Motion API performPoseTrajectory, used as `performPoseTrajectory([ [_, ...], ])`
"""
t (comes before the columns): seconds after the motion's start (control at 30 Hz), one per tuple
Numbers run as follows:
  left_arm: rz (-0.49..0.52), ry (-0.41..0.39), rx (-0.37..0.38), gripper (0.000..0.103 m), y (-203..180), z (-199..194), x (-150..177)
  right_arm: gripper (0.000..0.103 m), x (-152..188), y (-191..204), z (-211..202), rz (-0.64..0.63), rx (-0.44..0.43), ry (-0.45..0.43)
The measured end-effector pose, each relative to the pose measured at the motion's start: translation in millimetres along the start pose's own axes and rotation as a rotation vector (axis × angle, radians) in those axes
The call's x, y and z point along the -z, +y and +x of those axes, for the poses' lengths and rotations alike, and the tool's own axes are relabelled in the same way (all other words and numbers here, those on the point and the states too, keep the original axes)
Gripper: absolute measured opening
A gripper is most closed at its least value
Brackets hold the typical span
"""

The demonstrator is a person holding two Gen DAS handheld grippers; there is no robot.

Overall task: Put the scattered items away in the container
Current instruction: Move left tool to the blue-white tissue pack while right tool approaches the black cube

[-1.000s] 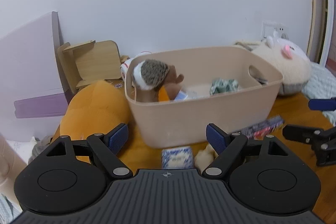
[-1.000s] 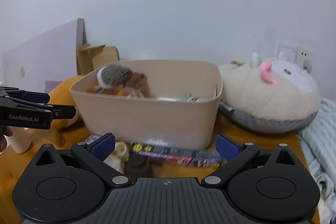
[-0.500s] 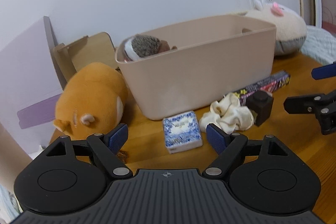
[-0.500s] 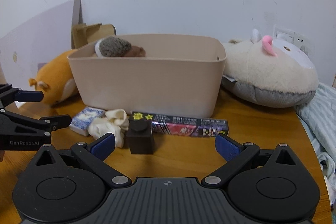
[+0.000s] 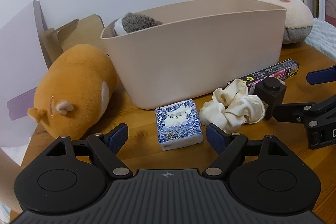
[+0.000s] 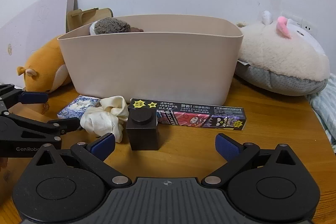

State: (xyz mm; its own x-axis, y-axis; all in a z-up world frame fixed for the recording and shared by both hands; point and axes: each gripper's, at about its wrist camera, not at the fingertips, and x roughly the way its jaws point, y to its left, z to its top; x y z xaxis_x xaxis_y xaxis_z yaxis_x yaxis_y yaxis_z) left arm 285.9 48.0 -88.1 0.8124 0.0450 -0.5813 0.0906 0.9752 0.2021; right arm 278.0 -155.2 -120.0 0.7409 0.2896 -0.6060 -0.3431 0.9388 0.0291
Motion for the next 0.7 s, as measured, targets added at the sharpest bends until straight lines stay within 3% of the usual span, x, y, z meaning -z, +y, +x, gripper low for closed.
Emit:
performPoseTrajectory([
  [0.53, -0.082, 0.018, 0.031, 0.083, 9, 35, -7, 0.103, -4, -1, 31, 0.008, 0.023, 0.01],
  [0.7, -0.163, 0.033, 0.069, 0.083, 19, 42, -6, 0.093, -3, -1, 38, 0.001, 0.025, 0.025],
])
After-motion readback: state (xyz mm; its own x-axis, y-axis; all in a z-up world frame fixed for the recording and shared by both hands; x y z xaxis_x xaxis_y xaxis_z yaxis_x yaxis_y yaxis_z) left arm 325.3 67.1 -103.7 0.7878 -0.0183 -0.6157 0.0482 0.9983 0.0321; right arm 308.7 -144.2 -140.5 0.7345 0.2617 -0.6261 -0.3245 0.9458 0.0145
